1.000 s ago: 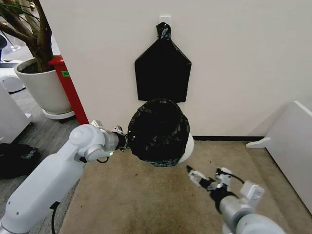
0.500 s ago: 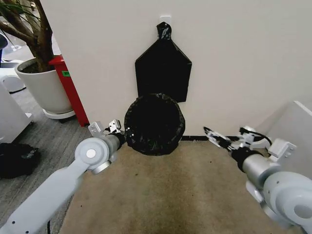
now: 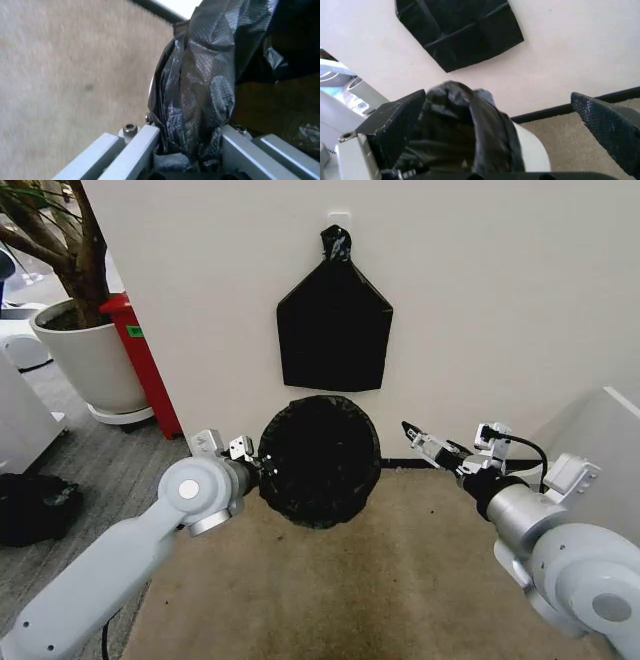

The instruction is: Place the garbage bag over the trash bin.

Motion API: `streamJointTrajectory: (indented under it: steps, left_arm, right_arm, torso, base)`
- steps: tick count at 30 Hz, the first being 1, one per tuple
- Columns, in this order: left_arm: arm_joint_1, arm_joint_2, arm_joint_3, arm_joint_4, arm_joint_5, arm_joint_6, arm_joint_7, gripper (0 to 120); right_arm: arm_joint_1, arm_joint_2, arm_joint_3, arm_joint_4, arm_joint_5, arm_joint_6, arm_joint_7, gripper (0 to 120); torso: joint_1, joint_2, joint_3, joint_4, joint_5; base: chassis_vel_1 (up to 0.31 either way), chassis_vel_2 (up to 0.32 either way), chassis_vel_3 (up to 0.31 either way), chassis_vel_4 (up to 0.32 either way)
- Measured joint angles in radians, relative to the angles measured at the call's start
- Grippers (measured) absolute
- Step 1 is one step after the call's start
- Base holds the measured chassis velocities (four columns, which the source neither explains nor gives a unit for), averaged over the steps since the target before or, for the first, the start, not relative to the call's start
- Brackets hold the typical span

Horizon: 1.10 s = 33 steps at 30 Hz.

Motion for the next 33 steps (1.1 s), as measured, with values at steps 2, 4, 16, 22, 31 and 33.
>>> streamJointTrajectory:
  steps: [2, 4, 16, 22, 31, 33]
  left_arm:
    - [-0.006, -0.007, 0.012, 0.007, -0.009, 0.000, -0.010, 0]
    - [-0.020, -0.027, 0.045, 0.029, -0.015, -0.001, -0.032, 0]
    - [-0.061, -0.152, 0.164, 0.154, -0.006, 0.008, -0.112, 0]
    - [-0.075, -0.248, 0.221, 0.261, 0.050, 0.016, -0.127, 0]
    - [-0.079, -0.306, 0.257, 0.356, 0.141, 0.040, -0.132, 0]
    - [-0.077, -0.305, 0.262, 0.361, 0.154, 0.044, -0.132, 0]
  right_arm:
    - [-0.001, 0.001, 0.002, 0.000, 0.000, 0.000, 0.000, 100]
    - [-0.002, 0.001, 0.006, 0.000, 0.000, 0.000, -0.002, 100]
    - [-0.005, 0.018, 0.050, -0.011, -0.017, 0.000, -0.031, 100]
    - [-0.034, 0.027, 0.074, -0.015, -0.062, 0.005, -0.066, 100]
    - [-0.060, 0.032, 0.106, -0.006, -0.061, 0.007, -0.077, 100]
    - [-0.068, 0.035, 0.111, -0.005, -0.061, 0.007, -0.080, 100]
  torso:
    - [0.000, 0.000, 0.000, -0.0001, 0.0000]
    - [0.000, 0.000, 0.000, 0.0001, 0.0000]
    - [0.000, 0.000, 0.000, 0.0002, 0.0001]
    - [0.000, 0.000, 0.000, 0.0001, -0.0001]
    - [0.000, 0.000, 0.000, 0.0002, -0.0003]
    - [0.000, 0.000, 0.000, 0.0001, 0.0000]
  base:
    - [0.000, 0.000, 0.000, 0.000]
    - [0.000, 0.000, 0.000, 0.000]
    - [0.000, 0.000, 0.000, 0.000]
    - [0.000, 0.000, 0.000, 0.000]
    - [0.000, 0.000, 0.000, 0.000]
    - [0.000, 0.000, 0.000, 0.000]
